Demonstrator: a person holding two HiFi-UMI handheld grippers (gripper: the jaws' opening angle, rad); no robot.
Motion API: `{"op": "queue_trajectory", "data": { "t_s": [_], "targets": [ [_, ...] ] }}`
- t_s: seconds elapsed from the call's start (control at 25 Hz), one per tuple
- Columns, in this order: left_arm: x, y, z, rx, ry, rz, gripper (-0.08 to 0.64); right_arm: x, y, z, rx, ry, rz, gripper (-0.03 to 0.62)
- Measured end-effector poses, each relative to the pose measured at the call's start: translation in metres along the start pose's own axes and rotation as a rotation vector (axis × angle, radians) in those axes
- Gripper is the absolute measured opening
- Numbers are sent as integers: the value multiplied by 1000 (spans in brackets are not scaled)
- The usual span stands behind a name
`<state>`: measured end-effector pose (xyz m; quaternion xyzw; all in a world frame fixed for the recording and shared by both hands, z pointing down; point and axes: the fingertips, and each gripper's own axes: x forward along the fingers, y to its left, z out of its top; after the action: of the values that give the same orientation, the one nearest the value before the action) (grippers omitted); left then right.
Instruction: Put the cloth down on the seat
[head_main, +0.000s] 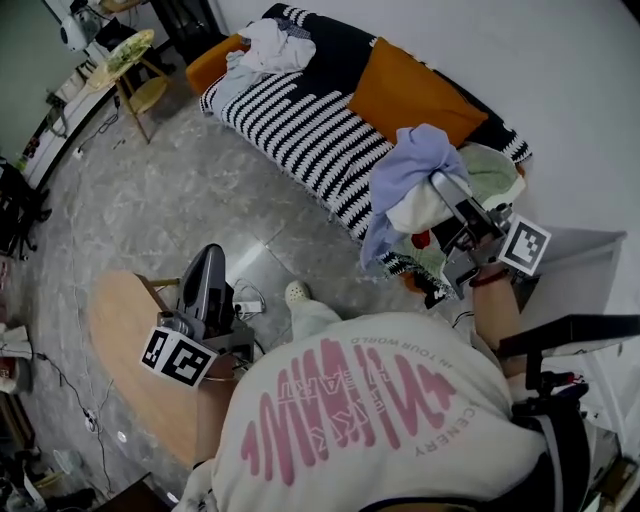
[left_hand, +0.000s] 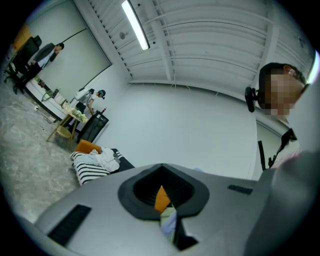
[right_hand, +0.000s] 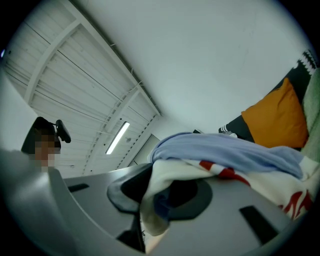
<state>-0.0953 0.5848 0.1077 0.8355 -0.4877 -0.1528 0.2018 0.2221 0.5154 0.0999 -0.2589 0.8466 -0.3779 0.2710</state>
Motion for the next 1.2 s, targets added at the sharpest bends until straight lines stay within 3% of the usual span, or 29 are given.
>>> {"op": "queue_trajectory", "data": {
  "t_s": [0.12,0.44,0.88,1.2],
  "targets": [
    [33,32,15,6,34,-40,9,33,-17,0,-20,18,-15,97],
    [87,114,63,10,110,-22,9,113,-41,-1,-99,36,-81,97],
    [111,202,109,1,105,-22,9,203,-72,10,-78,-51,-135,97],
    [136,258,123,-19,58,50,9,270,-114,37,-59,-92,-150,97]
  ]
}}
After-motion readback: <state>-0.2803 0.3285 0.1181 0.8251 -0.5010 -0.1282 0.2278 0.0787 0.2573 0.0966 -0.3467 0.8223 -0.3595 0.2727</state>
